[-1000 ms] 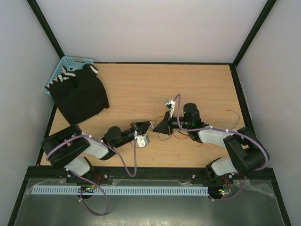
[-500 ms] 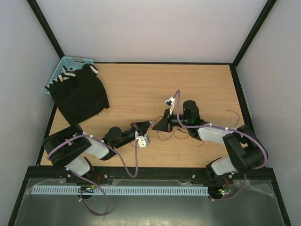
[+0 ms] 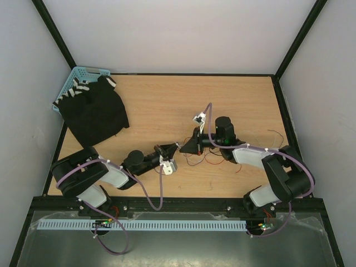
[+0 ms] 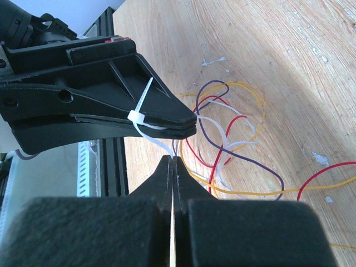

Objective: Zip-tie the wires
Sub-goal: Tie the cable at the center of the board.

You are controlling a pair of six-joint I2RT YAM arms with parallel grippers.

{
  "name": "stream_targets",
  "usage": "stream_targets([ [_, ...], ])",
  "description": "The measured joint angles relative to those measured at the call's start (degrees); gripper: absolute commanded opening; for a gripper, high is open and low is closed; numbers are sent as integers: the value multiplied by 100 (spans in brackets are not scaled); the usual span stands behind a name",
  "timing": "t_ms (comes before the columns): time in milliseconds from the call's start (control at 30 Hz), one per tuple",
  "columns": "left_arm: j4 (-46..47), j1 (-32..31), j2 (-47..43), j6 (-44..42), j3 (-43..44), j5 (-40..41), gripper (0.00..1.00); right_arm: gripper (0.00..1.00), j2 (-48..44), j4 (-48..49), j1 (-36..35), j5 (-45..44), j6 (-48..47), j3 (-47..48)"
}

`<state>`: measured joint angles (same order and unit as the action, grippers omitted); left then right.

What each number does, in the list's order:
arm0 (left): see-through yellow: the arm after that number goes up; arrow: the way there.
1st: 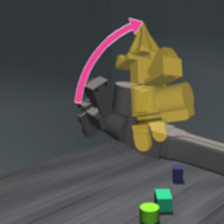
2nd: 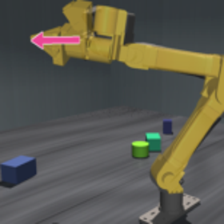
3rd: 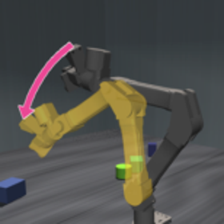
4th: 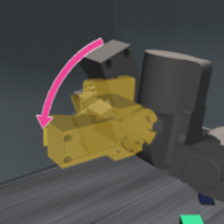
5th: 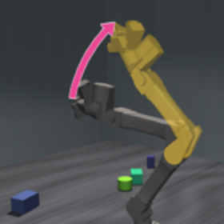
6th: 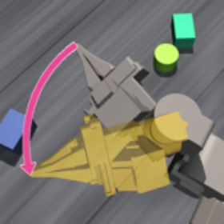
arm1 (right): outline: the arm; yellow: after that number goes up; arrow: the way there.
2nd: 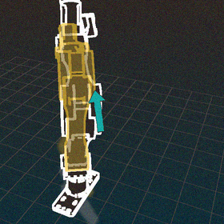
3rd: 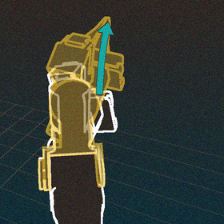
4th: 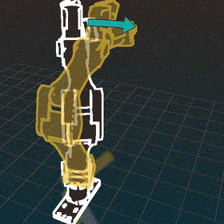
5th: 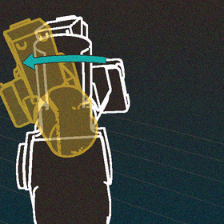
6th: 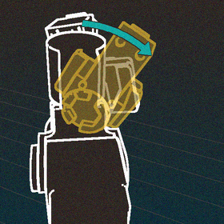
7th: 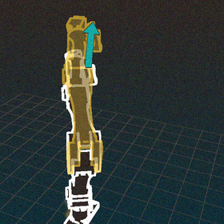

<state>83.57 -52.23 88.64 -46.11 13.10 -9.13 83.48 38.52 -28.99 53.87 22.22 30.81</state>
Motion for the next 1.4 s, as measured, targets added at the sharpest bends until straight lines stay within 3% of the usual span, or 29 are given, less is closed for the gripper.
stream_targets([
  [933,232,-61,361,37,-61,59,0,0,352,-245,50,96,232,345],
  [1400,219,9,293,444,4,236,0,2,354,-243,55,151,243,321],
])
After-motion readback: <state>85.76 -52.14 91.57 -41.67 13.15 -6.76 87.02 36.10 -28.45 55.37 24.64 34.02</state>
